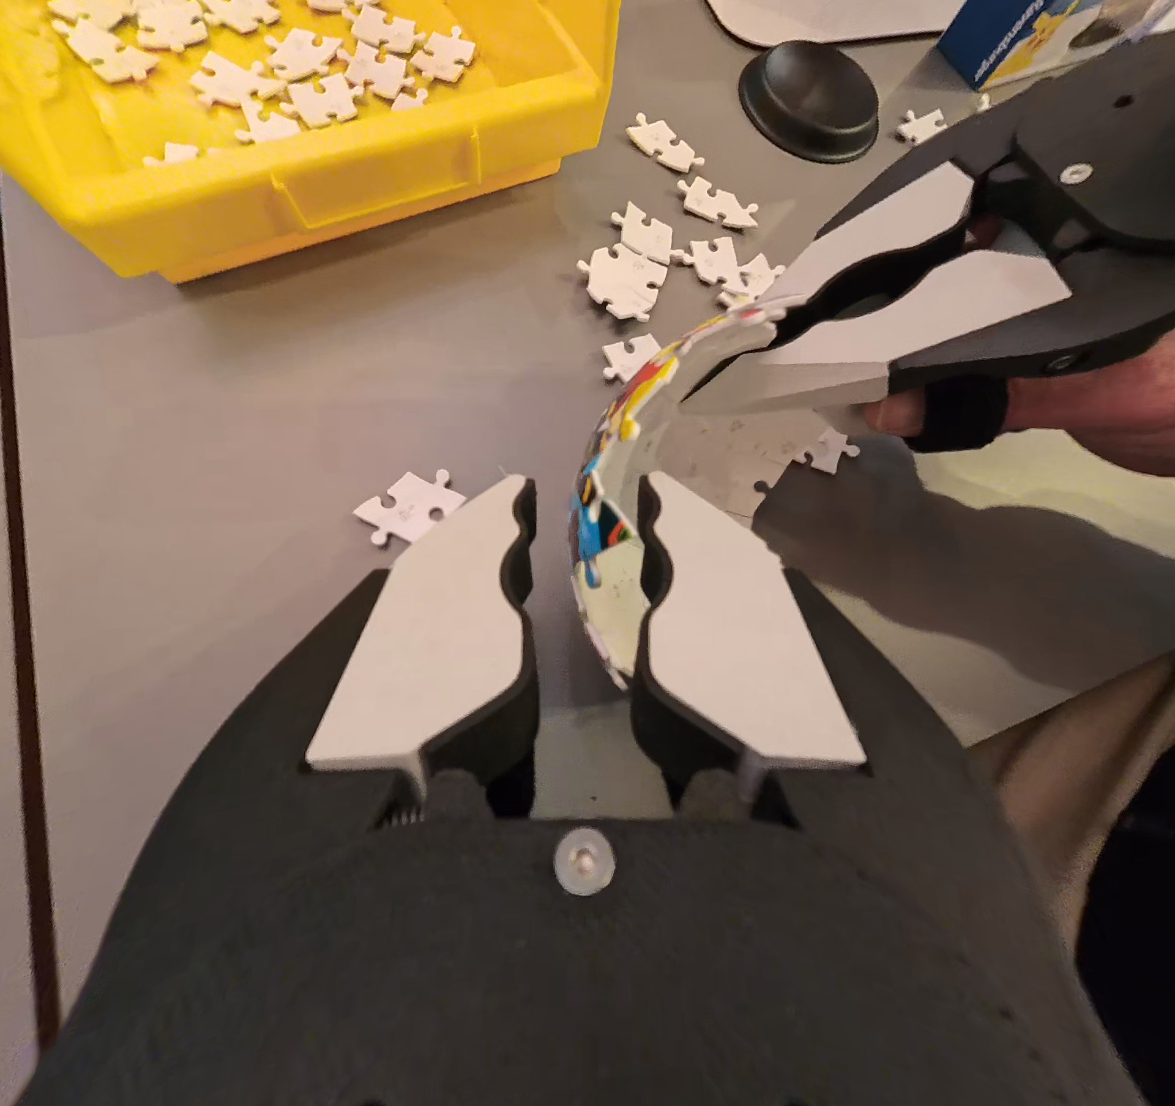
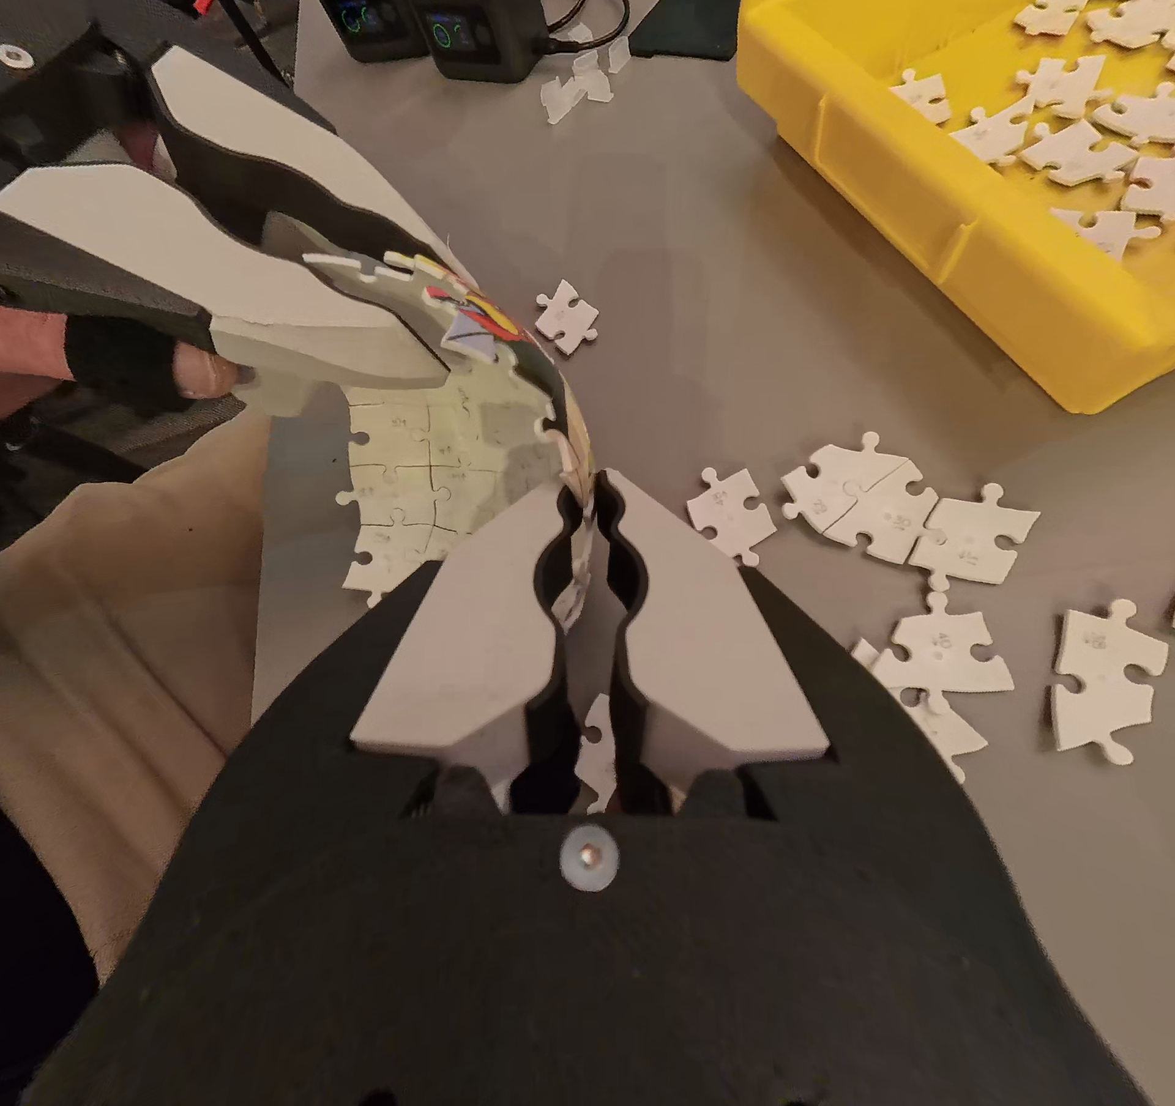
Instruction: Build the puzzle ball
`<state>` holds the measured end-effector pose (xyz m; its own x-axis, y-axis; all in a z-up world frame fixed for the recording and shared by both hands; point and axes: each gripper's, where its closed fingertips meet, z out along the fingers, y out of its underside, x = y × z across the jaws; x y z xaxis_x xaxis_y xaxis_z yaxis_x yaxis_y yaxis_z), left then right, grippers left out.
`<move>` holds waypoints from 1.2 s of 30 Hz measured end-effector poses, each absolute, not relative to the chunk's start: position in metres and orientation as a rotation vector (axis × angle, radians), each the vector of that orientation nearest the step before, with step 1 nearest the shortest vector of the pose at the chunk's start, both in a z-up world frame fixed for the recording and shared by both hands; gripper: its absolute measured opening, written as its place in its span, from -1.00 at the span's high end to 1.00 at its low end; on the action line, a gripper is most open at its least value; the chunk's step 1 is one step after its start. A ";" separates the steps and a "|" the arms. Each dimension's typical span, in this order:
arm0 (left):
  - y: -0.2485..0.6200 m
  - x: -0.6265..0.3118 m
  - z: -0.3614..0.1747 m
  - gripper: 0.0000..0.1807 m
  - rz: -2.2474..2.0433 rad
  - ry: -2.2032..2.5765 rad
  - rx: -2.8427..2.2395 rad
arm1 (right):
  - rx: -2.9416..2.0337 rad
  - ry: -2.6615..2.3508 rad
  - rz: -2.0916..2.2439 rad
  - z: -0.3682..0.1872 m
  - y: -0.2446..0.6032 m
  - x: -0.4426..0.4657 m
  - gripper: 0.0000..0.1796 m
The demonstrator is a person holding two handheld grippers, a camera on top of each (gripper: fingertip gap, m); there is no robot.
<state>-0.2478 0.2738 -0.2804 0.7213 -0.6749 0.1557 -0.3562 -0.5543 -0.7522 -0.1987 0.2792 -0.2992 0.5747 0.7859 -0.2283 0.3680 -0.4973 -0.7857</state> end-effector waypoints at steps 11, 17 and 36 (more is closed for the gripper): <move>0.266 -0.244 -0.283 0.81 -0.493 0.971 -2.188 | -2.093 -1.083 0.755 -0.300 0.267 -0.214 0.99; 0.268 -0.253 -0.290 0.93 -0.446 0.951 -2.219 | -2.100 -1.089 0.750 -0.302 0.268 -0.217 0.82; 0.279 -0.274 -0.294 0.94 -0.453 0.783 -2.268 | -2.211 -1.010 0.720 -0.295 0.264 -0.133 0.69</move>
